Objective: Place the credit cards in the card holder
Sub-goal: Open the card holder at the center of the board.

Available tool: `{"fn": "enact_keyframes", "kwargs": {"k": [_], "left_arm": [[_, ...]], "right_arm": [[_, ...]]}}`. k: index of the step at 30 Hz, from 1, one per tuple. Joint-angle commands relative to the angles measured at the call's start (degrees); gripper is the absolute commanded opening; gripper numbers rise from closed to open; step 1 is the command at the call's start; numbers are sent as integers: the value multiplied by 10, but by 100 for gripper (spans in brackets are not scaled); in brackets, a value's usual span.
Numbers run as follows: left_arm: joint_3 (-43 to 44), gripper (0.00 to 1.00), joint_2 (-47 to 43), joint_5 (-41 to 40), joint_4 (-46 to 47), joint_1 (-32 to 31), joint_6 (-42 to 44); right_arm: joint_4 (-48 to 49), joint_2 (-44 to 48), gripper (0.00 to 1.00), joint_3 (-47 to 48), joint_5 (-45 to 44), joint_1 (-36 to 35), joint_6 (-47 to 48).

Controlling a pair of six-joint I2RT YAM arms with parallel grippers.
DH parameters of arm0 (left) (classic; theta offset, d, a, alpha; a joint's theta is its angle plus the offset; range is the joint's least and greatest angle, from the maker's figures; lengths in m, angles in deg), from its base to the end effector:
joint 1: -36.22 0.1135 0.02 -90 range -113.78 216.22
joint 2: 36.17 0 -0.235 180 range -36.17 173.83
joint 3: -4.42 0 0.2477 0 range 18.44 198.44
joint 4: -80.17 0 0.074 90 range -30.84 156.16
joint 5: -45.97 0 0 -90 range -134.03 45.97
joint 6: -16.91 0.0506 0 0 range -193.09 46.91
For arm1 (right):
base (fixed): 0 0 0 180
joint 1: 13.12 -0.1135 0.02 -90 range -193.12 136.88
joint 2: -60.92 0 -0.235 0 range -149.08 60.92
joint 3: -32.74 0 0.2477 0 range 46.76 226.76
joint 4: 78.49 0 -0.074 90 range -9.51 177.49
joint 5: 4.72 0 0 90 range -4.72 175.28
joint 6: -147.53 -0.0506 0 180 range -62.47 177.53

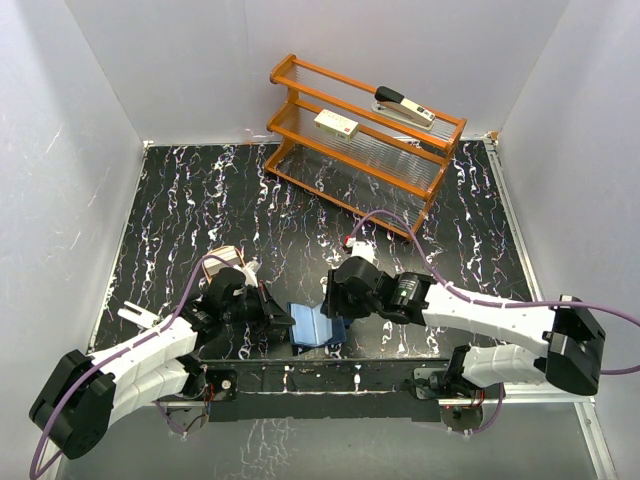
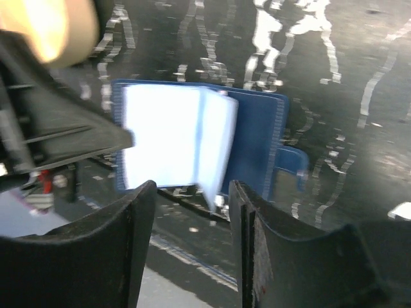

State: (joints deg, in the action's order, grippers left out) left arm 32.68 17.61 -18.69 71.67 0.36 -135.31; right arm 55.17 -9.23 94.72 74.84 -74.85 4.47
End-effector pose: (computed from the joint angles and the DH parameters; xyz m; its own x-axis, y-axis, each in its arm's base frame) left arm 0.1526 -0.1370 0.1294 -0.9341 -0.3114 -0.1745 -0.0204 0.5345 -0.8449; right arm 0.1299 0.2222 0.1986 -0.8842 0.0154 -0.4668 -0.1824 0.9088 0.3754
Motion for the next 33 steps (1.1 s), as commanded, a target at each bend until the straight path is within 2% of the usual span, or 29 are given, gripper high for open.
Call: {"fn": "enact_keyframes", "kwargs": {"k": [1, 3, 7, 9, 13, 14, 16, 20, 26, 33], "left_arm": [[7, 0, -8, 16, -6, -3, -2], [5, 0, -6, 16, -4, -3, -3], [11, 0, -2, 6, -18, -3, -6], [24, 7, -13, -12, -51, -3, -4], [72, 43, -56, -92, -171, -3, 0], [86, 49, -65, -116, -206, -3, 0], [118, 57, -80, -162, -266, -3, -2], [190, 69, -90, -277, -387, -2, -8], [268, 74, -48, -419, -509, 3, -9], [282, 71, -64, -473, -536, 69, -24]], "right_arm": [[137, 30, 44, -9, 49, -13, -17], [173, 21, 43, -21, 65, -18, -20], [186, -31, 44, -24, 64, -27, -24], [205, -56, 45, -29, 77, -27, -17], [202, -90, 48, -30, 65, -31, -18], [204, -93, 48, -32, 61, -31, -19], [206, -100, 48, -34, 52, -31, -18], [183, -118, 55, -21, 35, -36, -11], [145, -146, 60, 10, -3, -48, -12], [115, -180, 63, 36, -38, -71, -23]]}}
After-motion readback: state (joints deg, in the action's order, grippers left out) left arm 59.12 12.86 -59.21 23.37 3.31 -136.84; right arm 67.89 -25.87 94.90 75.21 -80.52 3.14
